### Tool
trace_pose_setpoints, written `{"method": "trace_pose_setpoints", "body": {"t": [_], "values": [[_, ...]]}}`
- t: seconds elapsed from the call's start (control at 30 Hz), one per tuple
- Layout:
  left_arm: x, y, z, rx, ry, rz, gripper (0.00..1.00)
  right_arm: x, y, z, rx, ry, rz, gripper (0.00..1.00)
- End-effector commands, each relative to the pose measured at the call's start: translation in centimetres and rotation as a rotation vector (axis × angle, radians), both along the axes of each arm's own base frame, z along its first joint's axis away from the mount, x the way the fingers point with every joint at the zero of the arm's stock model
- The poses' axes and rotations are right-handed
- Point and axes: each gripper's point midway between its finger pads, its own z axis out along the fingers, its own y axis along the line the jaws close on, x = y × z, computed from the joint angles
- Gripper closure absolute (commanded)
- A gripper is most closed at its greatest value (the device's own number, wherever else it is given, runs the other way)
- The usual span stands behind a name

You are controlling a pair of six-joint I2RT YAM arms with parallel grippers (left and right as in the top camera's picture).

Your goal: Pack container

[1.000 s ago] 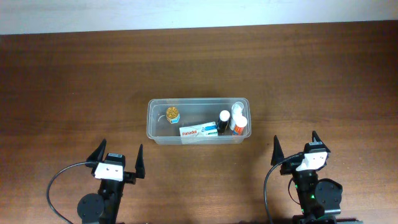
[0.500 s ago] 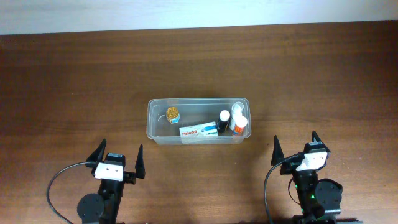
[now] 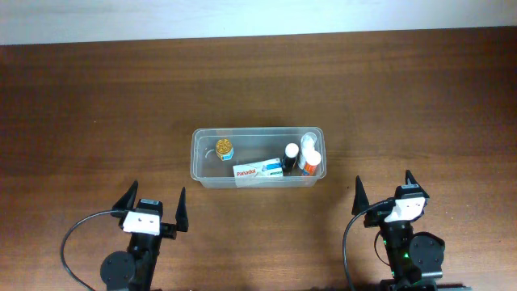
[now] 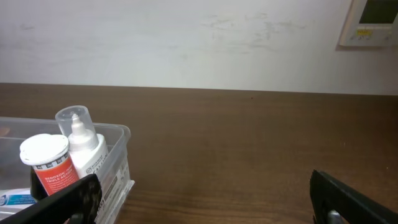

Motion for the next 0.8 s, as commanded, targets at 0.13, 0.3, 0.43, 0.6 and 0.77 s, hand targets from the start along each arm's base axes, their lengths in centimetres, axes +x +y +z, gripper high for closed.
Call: {"method": "trace_pose_setpoints", "body": {"t": [0.13,0.3,0.43,0.6,0.77], "values": [[-0.02,0.07,-0.08,0.01,-0.002,0.004,0.01,-0.03,-0.01,-0.11,-0.006,-0.001,0.003,0.02],[-0.02,0.07,-0.07,0.01,-0.002,0.004,0.01,-0.03,-0.01,-0.11,-0.006,-0.001,0.003,0.02],[-0.02,0.07,-0.08,0.01,-0.002,0.004,0.01,-0.03,-0.01,-0.11,-0.006,-0.001,0.003,0.02],[-0.02,0.07,-0.08,0.01,-0.002,0.005,0.01,-0.03,-0.01,-0.11,-0.006,-0.001,0.003,0.02],[-0.02,0.07,-0.07,0.01,-0.002,0.004,0.01,-0.03,-0.01,-0.11,-0.006,-0.001,0.003,0.02]]}}
